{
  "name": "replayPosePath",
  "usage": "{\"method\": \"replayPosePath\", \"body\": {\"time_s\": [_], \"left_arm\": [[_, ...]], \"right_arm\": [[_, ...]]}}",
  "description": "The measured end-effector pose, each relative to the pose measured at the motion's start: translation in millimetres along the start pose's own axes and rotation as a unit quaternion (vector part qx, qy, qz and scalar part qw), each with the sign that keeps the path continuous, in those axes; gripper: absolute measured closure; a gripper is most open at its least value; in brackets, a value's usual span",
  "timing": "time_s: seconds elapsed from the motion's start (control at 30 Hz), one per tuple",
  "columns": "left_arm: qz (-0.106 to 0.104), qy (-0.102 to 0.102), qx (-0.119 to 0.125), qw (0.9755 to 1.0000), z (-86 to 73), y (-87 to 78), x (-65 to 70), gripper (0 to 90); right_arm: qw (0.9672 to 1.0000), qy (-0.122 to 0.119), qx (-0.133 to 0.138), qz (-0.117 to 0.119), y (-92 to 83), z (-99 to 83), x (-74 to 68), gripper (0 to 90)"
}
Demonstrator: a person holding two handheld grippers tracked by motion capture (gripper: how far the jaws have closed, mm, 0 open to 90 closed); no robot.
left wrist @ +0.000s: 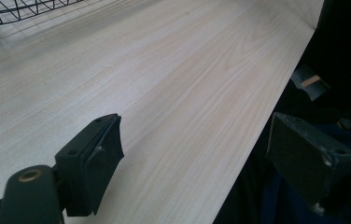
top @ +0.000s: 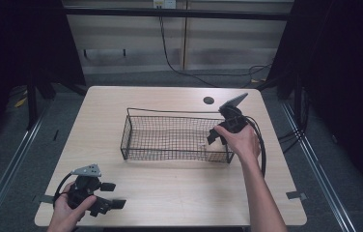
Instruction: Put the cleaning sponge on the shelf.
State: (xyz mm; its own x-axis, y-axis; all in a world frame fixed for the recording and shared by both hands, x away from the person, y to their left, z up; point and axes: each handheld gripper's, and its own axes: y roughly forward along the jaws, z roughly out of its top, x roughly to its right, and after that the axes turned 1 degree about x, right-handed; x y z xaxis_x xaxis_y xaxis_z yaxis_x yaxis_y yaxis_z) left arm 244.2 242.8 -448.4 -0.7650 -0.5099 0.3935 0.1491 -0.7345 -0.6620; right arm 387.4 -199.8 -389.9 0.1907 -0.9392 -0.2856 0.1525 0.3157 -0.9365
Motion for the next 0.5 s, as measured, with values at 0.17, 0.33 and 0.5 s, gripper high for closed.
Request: {"method": "replayPosePath", "body": {"time_s": [0.17,0.33,0.5], "left_arm": [[-0.001,0.0,0.0,1.0,-0.1,0.0,0.1,17.7],[0.0,-0.001,-0.001,1.0,0.1,1.0,0.1,17.7],[0.001,-0.001,0.0,1.0,-0.1,-0.2,-0.3,17.7]], "right_arm": [[0.9998,-0.019,0.007,0.008,-4.6,-4.0,-4.8,24.3],[0.9993,-0.024,0.015,0.025,-7.0,-9.5,-5.9,26.7],[0.9984,-0.043,0.02,0.03,-10.3,-13.6,-12.4,27.1]]}}
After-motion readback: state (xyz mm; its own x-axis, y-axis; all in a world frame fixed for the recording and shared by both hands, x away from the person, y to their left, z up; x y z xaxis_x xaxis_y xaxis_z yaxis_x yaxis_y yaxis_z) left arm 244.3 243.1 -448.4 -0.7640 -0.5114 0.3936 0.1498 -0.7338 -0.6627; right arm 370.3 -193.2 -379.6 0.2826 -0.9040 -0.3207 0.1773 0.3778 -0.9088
